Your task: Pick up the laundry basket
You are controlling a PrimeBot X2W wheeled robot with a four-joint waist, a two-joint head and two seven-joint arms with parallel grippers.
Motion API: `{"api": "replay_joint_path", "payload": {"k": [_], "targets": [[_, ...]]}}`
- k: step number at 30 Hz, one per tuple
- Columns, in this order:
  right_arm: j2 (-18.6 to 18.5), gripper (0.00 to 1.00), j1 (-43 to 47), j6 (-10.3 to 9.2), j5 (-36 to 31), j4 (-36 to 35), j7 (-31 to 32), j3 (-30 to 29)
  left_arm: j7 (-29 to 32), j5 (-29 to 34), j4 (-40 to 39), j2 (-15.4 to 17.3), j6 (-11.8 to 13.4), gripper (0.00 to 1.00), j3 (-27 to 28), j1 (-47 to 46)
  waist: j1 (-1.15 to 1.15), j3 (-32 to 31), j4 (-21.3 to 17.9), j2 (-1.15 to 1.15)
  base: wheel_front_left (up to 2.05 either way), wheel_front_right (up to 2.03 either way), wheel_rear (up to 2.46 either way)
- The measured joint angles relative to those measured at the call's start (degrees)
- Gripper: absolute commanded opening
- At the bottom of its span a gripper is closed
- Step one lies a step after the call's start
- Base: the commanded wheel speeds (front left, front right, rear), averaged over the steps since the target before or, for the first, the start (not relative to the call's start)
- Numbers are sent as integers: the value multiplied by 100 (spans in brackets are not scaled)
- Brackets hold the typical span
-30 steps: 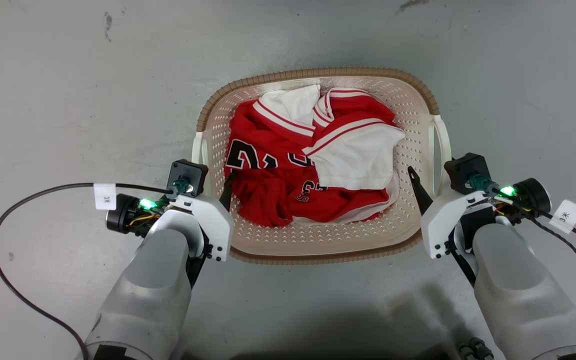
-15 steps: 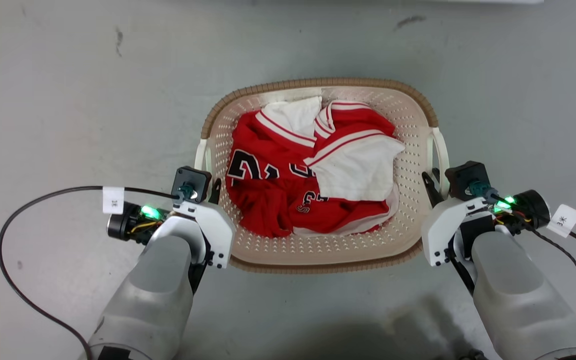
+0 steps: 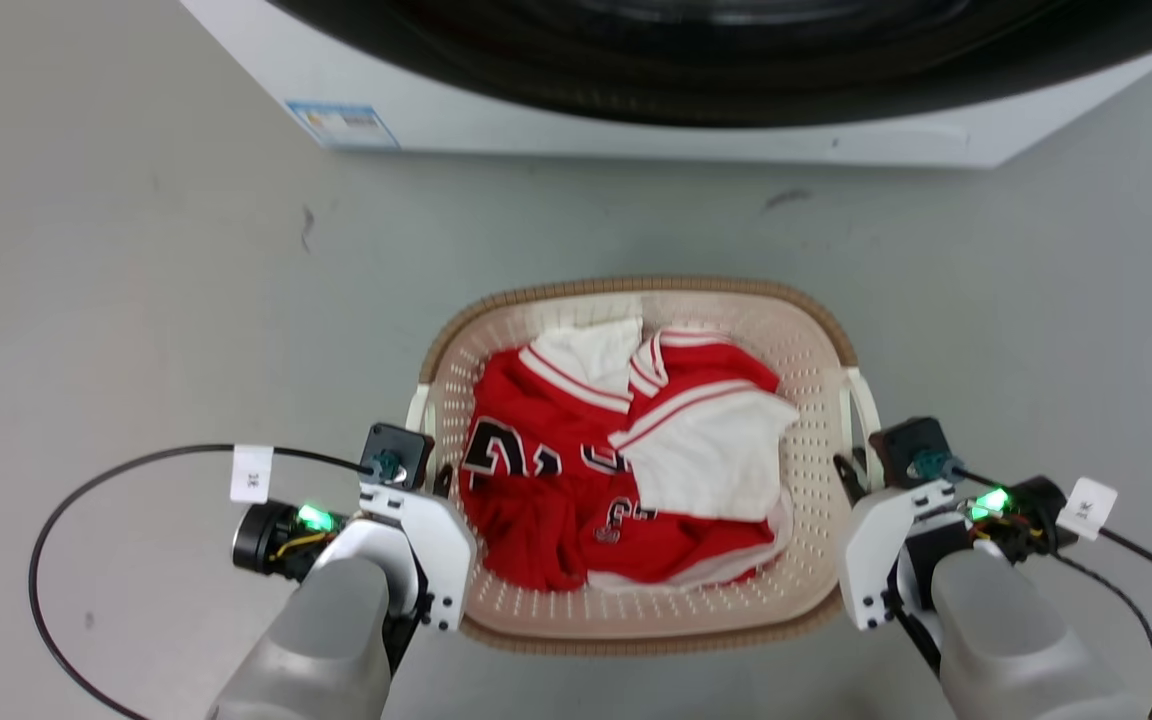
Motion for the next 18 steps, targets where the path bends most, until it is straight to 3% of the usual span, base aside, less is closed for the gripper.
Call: {"api": "replay_joint_path", "payload": {"k": [18], "targets": [[-32,0,584,-9,1298,163,686,1460,731,-789,75,25,-37,0,-795,672,-1,-1825,-3,0,0,0,0]]}}
